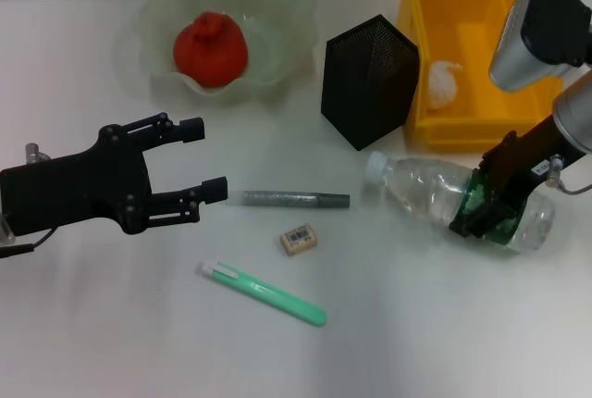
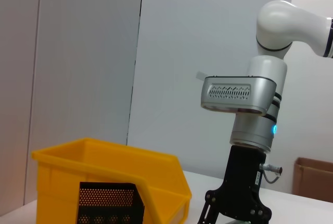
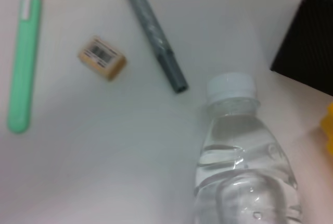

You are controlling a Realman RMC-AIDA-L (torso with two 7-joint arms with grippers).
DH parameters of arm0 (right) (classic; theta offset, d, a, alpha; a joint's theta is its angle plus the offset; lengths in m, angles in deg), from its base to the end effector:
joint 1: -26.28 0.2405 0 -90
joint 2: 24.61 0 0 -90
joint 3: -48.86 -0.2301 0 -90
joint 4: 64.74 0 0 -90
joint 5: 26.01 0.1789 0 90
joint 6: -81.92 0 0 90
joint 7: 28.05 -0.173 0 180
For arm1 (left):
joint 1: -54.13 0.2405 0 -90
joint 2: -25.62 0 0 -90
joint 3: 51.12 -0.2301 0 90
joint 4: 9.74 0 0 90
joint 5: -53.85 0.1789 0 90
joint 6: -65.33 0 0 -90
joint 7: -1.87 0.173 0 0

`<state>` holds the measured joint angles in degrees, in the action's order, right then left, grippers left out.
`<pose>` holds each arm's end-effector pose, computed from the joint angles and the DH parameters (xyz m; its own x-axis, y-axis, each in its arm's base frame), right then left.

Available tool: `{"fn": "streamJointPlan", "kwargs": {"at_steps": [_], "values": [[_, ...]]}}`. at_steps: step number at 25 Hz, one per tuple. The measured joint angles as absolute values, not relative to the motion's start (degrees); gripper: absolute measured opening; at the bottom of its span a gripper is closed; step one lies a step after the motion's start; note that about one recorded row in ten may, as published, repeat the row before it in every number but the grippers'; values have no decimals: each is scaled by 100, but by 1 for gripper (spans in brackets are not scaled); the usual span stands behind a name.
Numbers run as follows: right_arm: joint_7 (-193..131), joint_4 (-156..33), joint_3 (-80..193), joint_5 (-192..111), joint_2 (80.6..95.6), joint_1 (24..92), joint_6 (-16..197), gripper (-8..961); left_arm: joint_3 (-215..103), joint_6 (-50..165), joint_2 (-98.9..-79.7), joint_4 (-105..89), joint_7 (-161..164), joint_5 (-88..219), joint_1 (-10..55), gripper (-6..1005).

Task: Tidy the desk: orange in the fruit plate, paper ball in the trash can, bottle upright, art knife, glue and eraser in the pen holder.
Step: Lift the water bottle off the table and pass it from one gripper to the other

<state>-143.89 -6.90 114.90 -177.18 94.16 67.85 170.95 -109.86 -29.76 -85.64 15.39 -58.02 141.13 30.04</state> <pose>0.2149 0.3253 -0.0193 0.8398 -0.4182 0.3461 -0.3540 -0.9053 -0.2349 -0.2200 0.2682 0.0047 0.7547 0.1460 0.6397 0.3094 -0.9389 -0.1507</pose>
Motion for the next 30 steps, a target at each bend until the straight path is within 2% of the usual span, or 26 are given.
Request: {"fn": "streamJointPlan", "kwargs": {"at_steps": [9, 15, 16, 23, 30], "values": [[-14060, -542, 10884, -17353, 9395, 6731, 17460, 755, -10909, -2991, -8574, 1539, -5815, 14111, 3004, 830], [-13219, -232, 9839, -15770, 9383, 6275, 18052, 755, -10545, -2997, -8665, 1504, -5997, 14112, 3009, 830], [-13049, -252, 9719, -15429, 9384, 6165, 18056, 755, -10087, -3010, -8799, 1485, -6348, 14108, 3014, 830], [-11983, -1019, 9590, -13748, 9434, 5746, 17866, 754, -9221, -3279, -9223, 1412, -7058, 14094, 2968, 829], [-11266, -2049, 9620, -13406, 9445, 5966, 17843, 754, -9147, -3594, -9276, 612, -7143, 14024, 2567, 830]]}}
